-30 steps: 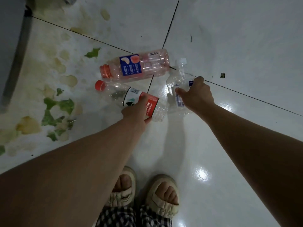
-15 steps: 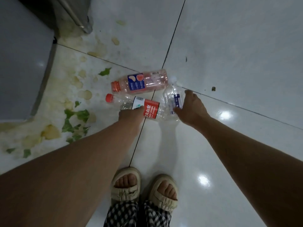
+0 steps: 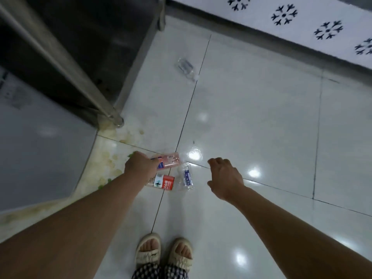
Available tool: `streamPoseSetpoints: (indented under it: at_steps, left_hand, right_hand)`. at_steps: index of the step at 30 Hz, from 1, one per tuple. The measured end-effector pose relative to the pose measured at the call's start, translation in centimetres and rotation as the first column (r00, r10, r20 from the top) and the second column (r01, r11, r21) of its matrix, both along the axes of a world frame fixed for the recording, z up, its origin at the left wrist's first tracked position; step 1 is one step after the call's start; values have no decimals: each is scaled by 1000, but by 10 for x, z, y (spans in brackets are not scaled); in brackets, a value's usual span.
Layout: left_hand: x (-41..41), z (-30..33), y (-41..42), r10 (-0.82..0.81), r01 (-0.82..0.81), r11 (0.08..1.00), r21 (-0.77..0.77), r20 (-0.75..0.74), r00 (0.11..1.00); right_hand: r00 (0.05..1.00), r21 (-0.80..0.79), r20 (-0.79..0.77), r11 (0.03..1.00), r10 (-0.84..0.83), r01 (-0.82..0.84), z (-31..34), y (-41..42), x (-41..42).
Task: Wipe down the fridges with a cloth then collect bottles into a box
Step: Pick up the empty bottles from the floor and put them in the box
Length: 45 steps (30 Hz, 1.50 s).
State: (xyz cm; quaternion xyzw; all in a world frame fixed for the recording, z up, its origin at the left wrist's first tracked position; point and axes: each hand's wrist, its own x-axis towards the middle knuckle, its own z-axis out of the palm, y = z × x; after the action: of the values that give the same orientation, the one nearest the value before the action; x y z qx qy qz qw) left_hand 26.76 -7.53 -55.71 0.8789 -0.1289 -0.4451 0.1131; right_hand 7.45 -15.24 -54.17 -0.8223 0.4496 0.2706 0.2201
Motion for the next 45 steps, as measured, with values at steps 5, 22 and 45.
streamPoseSetpoints:
  at_steps: [5,22,45]
  left_hand:
    - [6,67,-24,-262,259,964,64,44,964]
    - [-134,86,-171,-94,94,995,16,5,996]
    - [38,9,-344,123,-129,988,87,68,990]
  right_hand:
    - [998,-72,55,997,16,-12,65,-38,-1]
    - [969,-128,60,965,238,-229,104,-250,-127]
    - [921,10,73,923,383,-385,-16,-468,139]
